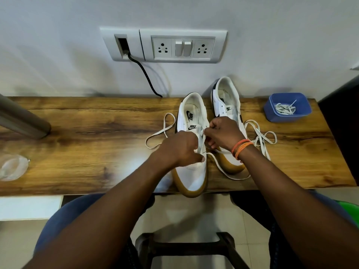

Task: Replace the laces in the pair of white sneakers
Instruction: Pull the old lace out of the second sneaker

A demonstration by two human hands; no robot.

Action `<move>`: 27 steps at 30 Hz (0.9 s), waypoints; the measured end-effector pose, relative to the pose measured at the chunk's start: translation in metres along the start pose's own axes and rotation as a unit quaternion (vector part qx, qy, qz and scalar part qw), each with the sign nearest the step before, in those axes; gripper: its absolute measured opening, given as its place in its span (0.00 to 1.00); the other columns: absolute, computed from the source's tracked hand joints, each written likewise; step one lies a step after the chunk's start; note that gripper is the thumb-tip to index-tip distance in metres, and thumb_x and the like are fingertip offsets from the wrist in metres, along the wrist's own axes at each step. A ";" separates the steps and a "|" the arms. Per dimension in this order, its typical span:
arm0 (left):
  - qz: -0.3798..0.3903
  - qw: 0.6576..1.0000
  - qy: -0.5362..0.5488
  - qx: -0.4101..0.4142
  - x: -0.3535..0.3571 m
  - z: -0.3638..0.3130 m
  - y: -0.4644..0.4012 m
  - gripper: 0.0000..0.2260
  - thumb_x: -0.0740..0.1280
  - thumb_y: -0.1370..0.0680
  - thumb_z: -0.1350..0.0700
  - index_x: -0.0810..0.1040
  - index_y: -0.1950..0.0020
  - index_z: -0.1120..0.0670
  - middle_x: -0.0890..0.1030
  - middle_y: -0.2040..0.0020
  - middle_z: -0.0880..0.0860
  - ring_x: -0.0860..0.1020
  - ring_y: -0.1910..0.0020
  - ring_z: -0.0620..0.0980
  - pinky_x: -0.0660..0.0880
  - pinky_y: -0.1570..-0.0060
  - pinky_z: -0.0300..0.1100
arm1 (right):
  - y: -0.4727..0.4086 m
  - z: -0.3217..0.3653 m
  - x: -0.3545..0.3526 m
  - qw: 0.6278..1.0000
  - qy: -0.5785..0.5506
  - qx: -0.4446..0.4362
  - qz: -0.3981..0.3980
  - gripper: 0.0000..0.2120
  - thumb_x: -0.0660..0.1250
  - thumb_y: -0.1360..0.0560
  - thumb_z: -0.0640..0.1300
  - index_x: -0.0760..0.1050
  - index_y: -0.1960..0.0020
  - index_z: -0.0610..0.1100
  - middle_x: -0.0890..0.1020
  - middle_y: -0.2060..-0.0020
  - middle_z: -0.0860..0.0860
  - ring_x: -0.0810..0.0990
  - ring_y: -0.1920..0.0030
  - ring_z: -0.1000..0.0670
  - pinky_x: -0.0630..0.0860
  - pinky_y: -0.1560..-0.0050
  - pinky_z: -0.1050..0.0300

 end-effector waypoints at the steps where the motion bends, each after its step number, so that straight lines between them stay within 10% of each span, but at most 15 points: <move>1: -0.009 1.000 -0.003 0.002 0.006 -0.003 -0.001 0.15 0.74 0.28 0.47 0.83 0.49 0.56 0.83 0.52 0.52 0.80 0.52 0.52 0.79 0.52 0.49 | 0.001 0.000 0.000 1.000 0.007 -0.003 -0.003 0.09 0.67 0.26 0.36 0.75 0.58 0.29 0.82 0.67 0.35 0.83 0.69 0.38 0.82 0.66 0.49; 9: -0.056 0.995 0.041 -0.071 -0.007 0.011 -0.007 0.08 0.72 0.32 0.56 0.74 0.67 0.54 0.76 0.68 0.52 0.80 0.61 0.55 0.76 0.66 0.46 | 0.000 -0.001 0.000 1.000 -0.010 0.009 0.009 0.09 0.66 0.25 0.35 0.74 0.55 0.27 0.82 0.65 0.33 0.83 0.69 0.39 0.81 0.68 0.50; 14: -0.089 0.979 -0.020 -0.184 -0.040 0.049 0.010 0.10 0.74 0.33 0.57 0.73 0.58 0.55 0.73 0.64 0.50 0.75 0.62 0.52 0.69 0.69 0.41 | -0.002 -0.005 0.001 1.000 -0.017 0.016 0.014 0.08 0.66 0.26 0.34 0.74 0.55 0.27 0.82 0.65 0.34 0.81 0.72 0.44 0.80 0.72 0.55; 21: -0.079 0.997 -0.003 0.007 -0.013 0.002 -0.005 0.10 0.71 0.27 0.52 0.81 0.48 0.54 0.81 0.52 0.52 0.80 0.53 0.54 0.79 0.54 0.49 | -0.004 0.000 -0.002 0.999 -0.020 0.017 0.044 0.06 0.67 0.26 0.33 0.75 0.57 0.29 0.82 0.66 0.34 0.81 0.69 0.40 0.81 0.66 0.49; 27: -0.065 0.997 -0.026 0.019 0.010 0.003 -0.017 0.06 0.68 0.29 0.54 0.80 0.57 0.56 0.79 0.60 0.51 0.80 0.57 0.57 0.73 0.66 0.45 | -0.004 0.000 -0.004 0.997 -0.026 0.027 0.067 0.08 0.67 0.25 0.34 0.75 0.53 0.27 0.83 0.63 0.34 0.81 0.69 0.43 0.82 0.66 0.51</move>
Point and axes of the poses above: each hand's wrist, its own y-axis away from the middle knuckle, its own x-axis out of the palm, z = x × y, the point moved 4 cm from there along -y, towards the middle knuckle
